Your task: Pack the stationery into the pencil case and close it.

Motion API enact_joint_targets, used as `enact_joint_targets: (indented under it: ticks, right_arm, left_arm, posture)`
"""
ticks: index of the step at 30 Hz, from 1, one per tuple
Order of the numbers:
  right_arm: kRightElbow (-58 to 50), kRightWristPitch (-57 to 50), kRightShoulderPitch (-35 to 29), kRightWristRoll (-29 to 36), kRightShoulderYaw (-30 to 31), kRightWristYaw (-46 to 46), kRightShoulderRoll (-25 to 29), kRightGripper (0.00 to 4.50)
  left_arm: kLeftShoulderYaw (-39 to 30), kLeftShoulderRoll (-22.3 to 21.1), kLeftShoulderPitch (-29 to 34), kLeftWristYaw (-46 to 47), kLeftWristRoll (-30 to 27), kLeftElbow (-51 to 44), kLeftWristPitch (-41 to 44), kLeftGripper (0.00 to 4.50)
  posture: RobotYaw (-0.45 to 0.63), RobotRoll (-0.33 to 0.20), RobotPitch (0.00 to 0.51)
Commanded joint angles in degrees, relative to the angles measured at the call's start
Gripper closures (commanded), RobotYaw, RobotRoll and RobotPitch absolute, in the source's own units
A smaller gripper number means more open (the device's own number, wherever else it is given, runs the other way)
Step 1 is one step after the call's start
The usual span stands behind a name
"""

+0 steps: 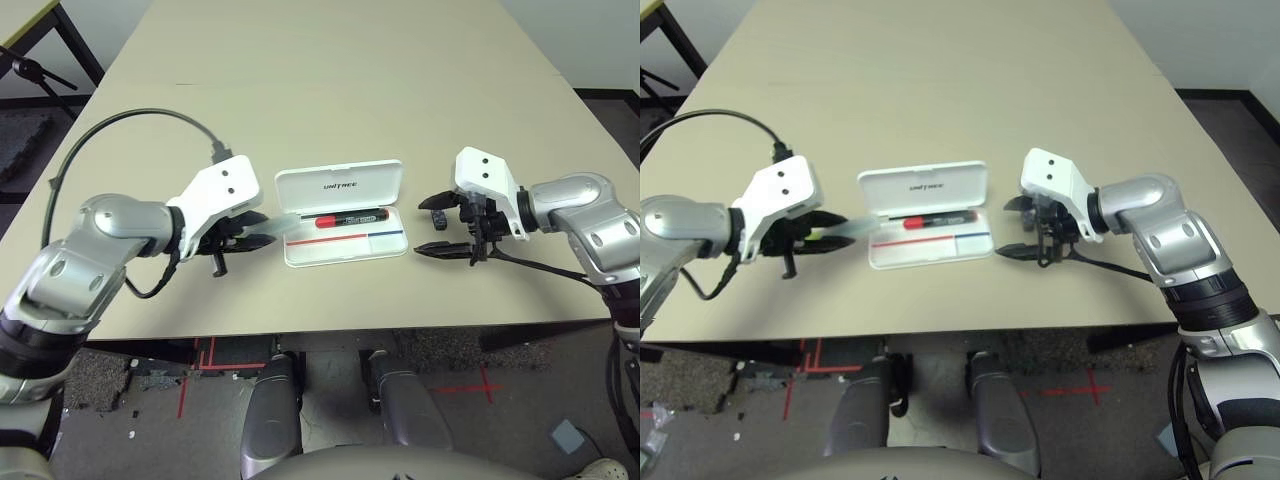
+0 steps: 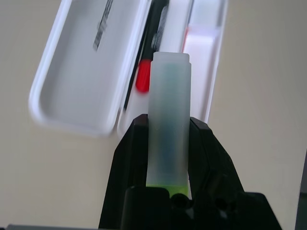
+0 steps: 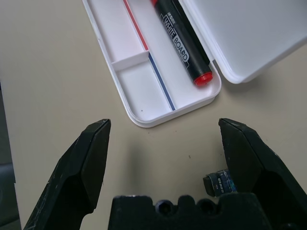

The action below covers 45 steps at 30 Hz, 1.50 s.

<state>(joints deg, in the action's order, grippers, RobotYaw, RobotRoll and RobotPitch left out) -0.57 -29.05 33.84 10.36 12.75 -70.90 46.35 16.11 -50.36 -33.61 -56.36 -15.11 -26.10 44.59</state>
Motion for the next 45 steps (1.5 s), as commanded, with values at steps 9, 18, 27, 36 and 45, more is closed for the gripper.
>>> enact_joint_targets:
  ticks: [9, 18, 27, 36, 45]
  right_arm:
    - [-1.1, 0.28, -1.72, -0.87, 0.03, 0.32, 1.13, 0.0]
    - [-1.96, -0.12, -2.75, -1.02, -0.35, 1.03, 1.92, 0.0]
    - [-2.11, 0.01, -3.09, -1.27, -0.27, 1.55, 2.33, 0.0]
    - [-1.24, 0.75, -2.52, -1.94, 0.33, 1.84, 1.86, 0.0]
    - [-1.33, 1.12, -2.88, -2.14, 0.45, 2.48, 1.41, 0.0]
  left_arm:
    - [10.89, 9.68, -6.87, 0.27, 6.95, 5.98, -2.76, 3.41]
    - [14.71, 13.57, -9.13, -0.22, 12.87, 12.25, -6.93, 3.41]
    - [15.52, 14.01, -8.25, -1.98, 14.24, 12.23, -7.37, 3.41]
    - [15.61, 12.21, -7.39, -4.24, 15.81, 12.37, -7.9, 3.41]
    - [15.27, 12.17, -6.59, -5.49, 15.7, 10.89, -6.6, 3.41]
  posture:
    - [-0.15, 0.0, 0.176]
    - [-0.18, 0.0, 0.168]
    - [-0.18, 0.0, 0.167]
    - [-0.18, 0.0, 0.167]
    - [-0.18, 0.0, 0.168]
